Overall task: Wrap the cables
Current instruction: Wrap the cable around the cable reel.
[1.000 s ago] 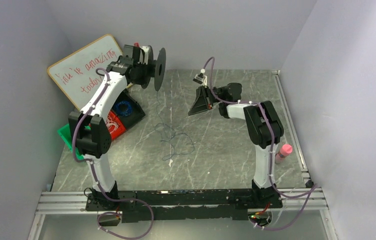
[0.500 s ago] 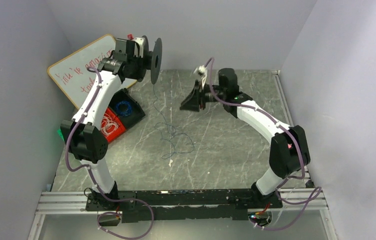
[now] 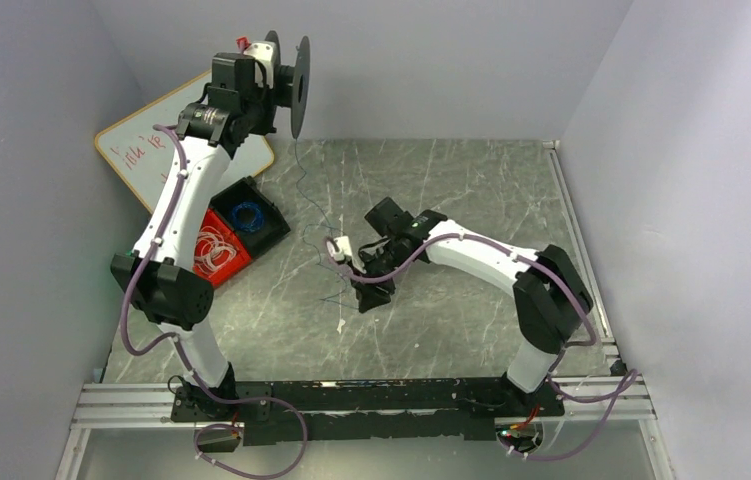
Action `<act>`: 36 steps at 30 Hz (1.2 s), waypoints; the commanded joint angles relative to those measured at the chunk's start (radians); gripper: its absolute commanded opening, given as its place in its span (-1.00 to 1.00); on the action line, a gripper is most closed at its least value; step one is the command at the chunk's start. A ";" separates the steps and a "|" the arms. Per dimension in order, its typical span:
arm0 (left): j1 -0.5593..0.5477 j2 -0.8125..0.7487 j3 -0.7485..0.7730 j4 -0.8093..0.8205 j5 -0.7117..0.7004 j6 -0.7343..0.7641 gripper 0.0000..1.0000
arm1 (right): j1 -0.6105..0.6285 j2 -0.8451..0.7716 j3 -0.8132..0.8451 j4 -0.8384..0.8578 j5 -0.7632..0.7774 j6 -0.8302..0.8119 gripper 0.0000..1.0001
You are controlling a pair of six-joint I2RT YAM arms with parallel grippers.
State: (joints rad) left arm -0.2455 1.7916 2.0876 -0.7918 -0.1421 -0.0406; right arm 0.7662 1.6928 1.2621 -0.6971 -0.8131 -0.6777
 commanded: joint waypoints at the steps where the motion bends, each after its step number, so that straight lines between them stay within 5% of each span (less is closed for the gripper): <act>1: -0.004 -0.078 0.047 0.073 -0.037 0.022 -0.95 | 0.049 0.029 0.028 -0.092 0.100 -0.113 -0.18; 15: -0.003 -0.112 0.017 0.084 -0.059 0.028 -0.95 | 0.094 0.073 -0.058 0.210 0.380 0.078 -0.20; 22: -0.004 -0.117 0.025 0.082 -0.062 0.066 -0.95 | 0.094 0.074 -0.031 0.157 0.348 0.035 -0.43; 27: -0.003 -0.121 0.013 0.086 -0.067 0.073 -0.95 | 0.090 -0.017 0.013 0.014 0.215 -0.087 -0.23; 36: -0.004 -0.126 -0.003 0.086 -0.066 0.063 -0.95 | 0.084 -0.018 -0.015 0.102 0.307 -0.024 -0.06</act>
State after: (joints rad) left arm -0.2455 1.7321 2.0811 -0.7918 -0.1921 0.0193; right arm 0.8558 1.6611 1.2377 -0.6361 -0.5266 -0.7113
